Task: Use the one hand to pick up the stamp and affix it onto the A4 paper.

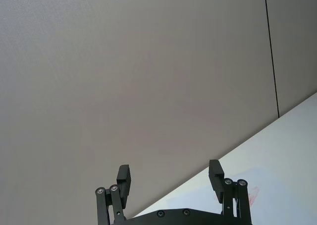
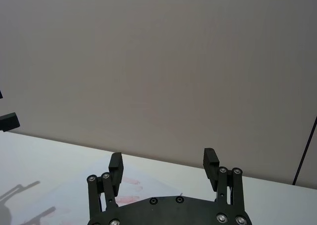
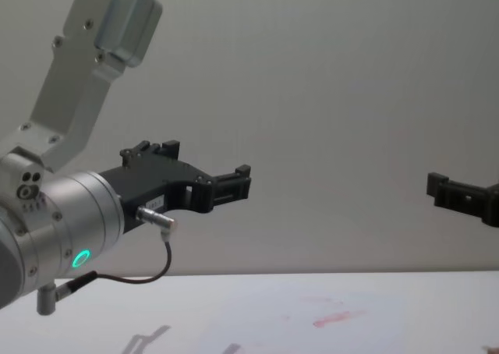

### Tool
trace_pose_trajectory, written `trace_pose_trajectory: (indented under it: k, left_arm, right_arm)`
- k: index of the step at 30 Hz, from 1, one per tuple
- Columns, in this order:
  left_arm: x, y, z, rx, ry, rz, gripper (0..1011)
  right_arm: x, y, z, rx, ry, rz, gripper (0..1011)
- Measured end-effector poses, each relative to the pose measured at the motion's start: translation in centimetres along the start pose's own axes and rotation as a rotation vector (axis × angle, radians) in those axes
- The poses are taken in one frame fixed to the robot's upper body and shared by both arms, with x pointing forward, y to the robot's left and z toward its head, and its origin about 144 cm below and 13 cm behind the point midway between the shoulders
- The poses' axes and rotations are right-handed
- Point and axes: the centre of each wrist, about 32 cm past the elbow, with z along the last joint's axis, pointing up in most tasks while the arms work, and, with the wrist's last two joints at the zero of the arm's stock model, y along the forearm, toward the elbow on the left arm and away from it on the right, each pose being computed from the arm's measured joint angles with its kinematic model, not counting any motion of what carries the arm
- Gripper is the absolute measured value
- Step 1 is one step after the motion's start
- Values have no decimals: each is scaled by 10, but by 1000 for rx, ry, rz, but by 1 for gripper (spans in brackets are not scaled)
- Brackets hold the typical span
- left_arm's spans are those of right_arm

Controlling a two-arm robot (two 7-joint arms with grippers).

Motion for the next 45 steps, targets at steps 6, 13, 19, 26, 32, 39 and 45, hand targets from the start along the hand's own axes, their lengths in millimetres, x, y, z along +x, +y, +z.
trace_pose_trajectory:
  k: [6, 13, 19, 26, 32, 39, 45]
  left_arm:
    - [0, 0, 0, 0, 0, 0, 1001]
    - [0, 0, 0, 0, 0, 0, 1001]
    - [0, 0, 0, 0, 0, 0, 1001]
    - [0, 0, 0, 0, 0, 0, 1001]
    - [0, 0, 0, 0, 0, 0, 1001]
    - [0, 0, 0, 0, 0, 0, 1001]
    - [0, 0, 0, 0, 0, 0, 1001]
  right_arm:
    - [0, 0, 0, 0, 0, 0, 1001]
    - [0, 0, 0, 1, 0, 0, 1001]
    - [1, 0, 0, 0, -1, -1, 1001]
    - [8, -9, 0, -18, 3, -12, 1001]
    - [18, -28, -2, -73, 9, -34, 1001]
    - [28, -49, -3, -153, 17, -45, 1001]
    - [32, -62, -3, -236, 18, -27, 1001]
